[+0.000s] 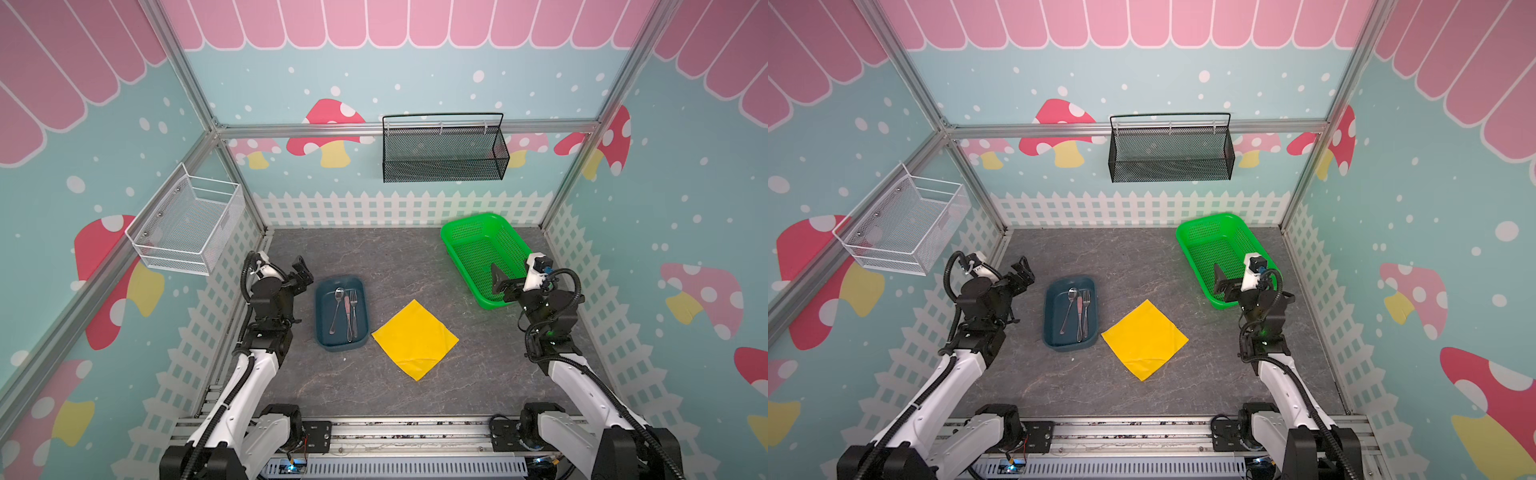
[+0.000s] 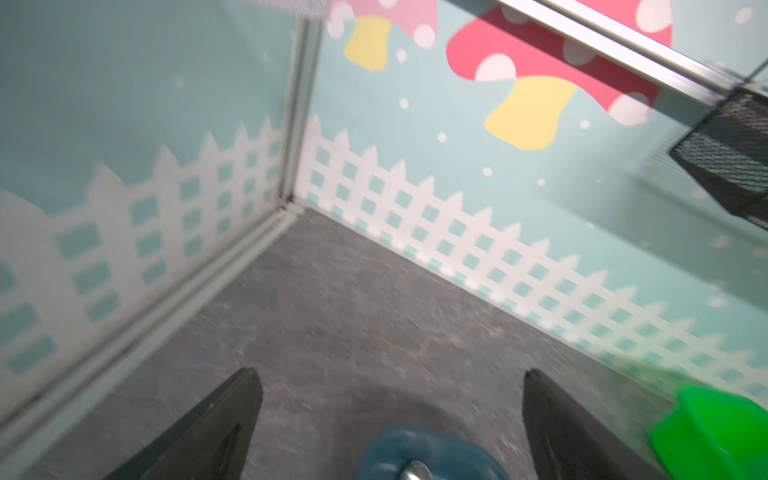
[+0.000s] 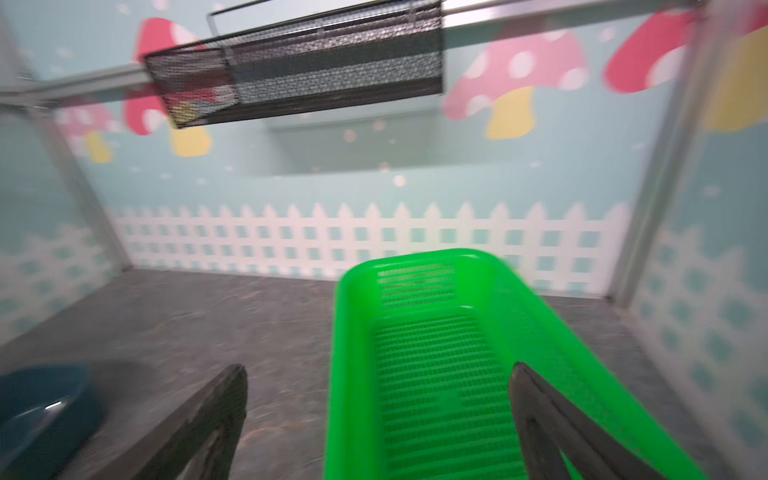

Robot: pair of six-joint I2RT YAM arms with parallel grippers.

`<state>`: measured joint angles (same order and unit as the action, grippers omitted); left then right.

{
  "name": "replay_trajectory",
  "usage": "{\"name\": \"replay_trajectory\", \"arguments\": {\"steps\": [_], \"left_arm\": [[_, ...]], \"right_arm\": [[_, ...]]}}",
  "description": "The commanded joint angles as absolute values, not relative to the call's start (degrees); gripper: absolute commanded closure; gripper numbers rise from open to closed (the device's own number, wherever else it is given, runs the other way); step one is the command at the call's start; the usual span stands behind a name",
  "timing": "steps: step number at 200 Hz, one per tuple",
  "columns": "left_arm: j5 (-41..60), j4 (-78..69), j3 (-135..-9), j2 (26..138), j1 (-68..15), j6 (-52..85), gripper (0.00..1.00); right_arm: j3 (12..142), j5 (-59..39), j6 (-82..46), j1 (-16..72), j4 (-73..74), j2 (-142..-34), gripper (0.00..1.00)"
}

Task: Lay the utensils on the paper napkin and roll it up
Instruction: 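Move the left gripper over the teal tray while the right gripper nears the napkin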

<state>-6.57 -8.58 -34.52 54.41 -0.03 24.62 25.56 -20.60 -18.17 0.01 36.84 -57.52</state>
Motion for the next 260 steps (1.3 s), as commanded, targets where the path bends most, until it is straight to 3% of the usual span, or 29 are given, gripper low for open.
{"name": "replay_trajectory", "arguments": {"steps": [1, 20, 58, 88, 115, 154, 205, 260], "left_arm": [[17.44, 2.59, -35.38, 54.21, -0.58, 33.19, 0.0], [16.91, 12.79, -38.63, 54.44, -6.87, 33.46, 0.04], [1.57, 24.7, -41.11, 56.66, -24.97, 33.6, 0.07], [-3.22, 26.54, -42.84, 60.06, -30.69, 35.01, 0.09], [-6.45, 29.67, -44.85, 62.72, -31.65, 35.69, 0.12], [-9.18, 31.38, -45.31, 62.99, -31.67, 35.6, 0.12], [-10.17, 33.19, -46.7, 64.79, -31.65, 34.8, 0.11], [-11.66, 35.14, -48.89, 67.94, -31.25, 34.63, 0.11]], "right_arm": [[26.68, -44.64, -29.78, 0.37, 29.24, -60.88, 0.01], [28.57, -48.67, -31.04, 2.93, 23.76, -64.28, 0.03], [36.44, -37.49, -19.64, 15.99, 3.16, -70.65, 0.06], [38.96, -35.71, -22.0, 21.89, 1.06, -78.97, 0.23], [39.61, -35.02, -22.32, 26.07, 1.5, -84.06, 0.38], [39.37, -31.3, -23.52, 28.61, 0.8, -87.62, 0.51], [42.4, -25.73, -20.59, 28.82, -5.01, -94.15, 0.56], [45.91, -11.87, -22.14, 28.72, -8.63, -97.54, 0.64]]}}
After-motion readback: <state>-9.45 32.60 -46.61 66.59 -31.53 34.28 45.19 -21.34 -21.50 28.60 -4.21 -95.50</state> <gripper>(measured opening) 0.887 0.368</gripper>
